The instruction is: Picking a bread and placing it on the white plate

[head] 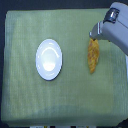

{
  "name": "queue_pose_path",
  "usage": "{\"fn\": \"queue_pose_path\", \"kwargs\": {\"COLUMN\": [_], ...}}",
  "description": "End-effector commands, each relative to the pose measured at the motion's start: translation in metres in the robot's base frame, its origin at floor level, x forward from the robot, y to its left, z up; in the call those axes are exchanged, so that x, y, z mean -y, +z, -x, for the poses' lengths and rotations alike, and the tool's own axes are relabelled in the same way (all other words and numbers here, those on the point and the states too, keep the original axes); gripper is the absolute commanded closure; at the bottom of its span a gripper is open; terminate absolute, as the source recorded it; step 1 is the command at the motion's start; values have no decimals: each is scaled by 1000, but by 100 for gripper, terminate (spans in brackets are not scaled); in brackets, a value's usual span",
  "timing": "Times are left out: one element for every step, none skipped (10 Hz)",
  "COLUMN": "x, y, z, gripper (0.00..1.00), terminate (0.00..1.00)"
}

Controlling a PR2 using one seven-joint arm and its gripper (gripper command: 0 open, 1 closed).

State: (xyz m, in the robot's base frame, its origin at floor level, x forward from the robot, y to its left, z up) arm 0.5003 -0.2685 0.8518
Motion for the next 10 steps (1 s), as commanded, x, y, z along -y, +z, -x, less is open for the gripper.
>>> {"fn": "queue_pose_path", "kwargs": {"x": [-33,-35,-35,-31,-23,-22,-18,-16,-14,-14], "y": [-57,-63,-70,-77,-90,-93,-101,-107,-113,-121], "z": [-21,-22,-22,-21,-19,-18,-16,-14,-11,-7], "gripper": [0,0,0,0,0,0,0,0,0,0], "terminate": [0,0,0,0,0,0,0,0,0,0]}}
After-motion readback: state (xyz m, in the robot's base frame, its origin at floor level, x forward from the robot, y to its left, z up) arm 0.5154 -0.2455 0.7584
